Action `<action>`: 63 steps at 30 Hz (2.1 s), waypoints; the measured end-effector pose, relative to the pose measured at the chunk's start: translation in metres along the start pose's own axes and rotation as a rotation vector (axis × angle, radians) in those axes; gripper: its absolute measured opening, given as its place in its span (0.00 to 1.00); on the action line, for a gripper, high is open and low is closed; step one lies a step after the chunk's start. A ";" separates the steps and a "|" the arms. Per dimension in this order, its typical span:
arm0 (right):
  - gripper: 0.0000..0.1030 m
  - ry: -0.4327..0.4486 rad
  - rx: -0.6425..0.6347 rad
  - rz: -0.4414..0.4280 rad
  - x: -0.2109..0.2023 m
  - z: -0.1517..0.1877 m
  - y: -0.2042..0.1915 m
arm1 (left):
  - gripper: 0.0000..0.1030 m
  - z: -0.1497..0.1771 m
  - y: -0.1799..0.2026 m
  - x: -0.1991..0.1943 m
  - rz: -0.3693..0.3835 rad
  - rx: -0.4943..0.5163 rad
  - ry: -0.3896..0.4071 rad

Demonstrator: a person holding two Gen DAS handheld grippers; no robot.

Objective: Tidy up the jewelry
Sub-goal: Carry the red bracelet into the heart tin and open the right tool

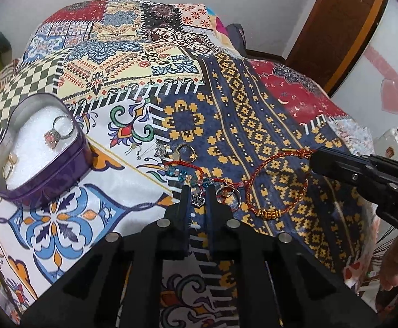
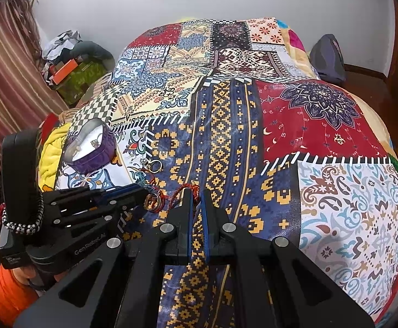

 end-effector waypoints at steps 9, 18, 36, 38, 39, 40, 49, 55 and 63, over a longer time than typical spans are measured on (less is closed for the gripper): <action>0.05 0.053 -0.018 -0.002 -0.021 -0.017 -0.012 | 0.08 -0.007 0.006 -0.051 -0.030 0.014 0.097; 0.05 0.110 -0.044 -0.018 -0.039 -0.037 -0.038 | 0.08 -0.022 0.003 -0.107 -0.048 0.006 0.211; 0.05 0.153 -0.152 -0.108 -0.037 -0.056 -0.127 | 0.08 -0.022 -0.051 -0.181 -0.156 -0.044 0.341; 0.05 0.157 -0.165 -0.120 -0.036 -0.059 -0.137 | 0.08 -0.022 -0.058 -0.186 -0.169 -0.048 0.350; 0.05 0.158 -0.174 -0.125 -0.035 -0.061 -0.143 | 0.08 -0.022 -0.061 -0.188 -0.174 -0.049 0.354; 0.05 0.159 -0.181 -0.129 -0.035 -0.062 -0.147 | 0.08 -0.022 -0.063 -0.189 -0.178 -0.050 0.357; 0.05 0.166 -0.232 -0.168 -0.023 -0.071 -0.185 | 0.08 -0.023 -0.092 -0.197 -0.212 -0.074 0.375; 0.05 0.139 -0.249 -0.178 -0.002 -0.073 -0.197 | 0.08 -0.026 -0.107 -0.191 -0.209 -0.090 0.372; 0.05 0.077 -0.271 -0.157 0.033 -0.068 -0.198 | 0.08 -0.033 -0.117 -0.170 -0.170 -0.108 0.355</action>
Point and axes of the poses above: each gripper's, at about its wrist camera, not at the fingertips, and x roughly the way its jaws point, y to its right, z to its underside, the point moved 10 cm from there along x, roughly the way its jaws point, and after that the axes turned 10 degrees about z, right-handed, at the moved point
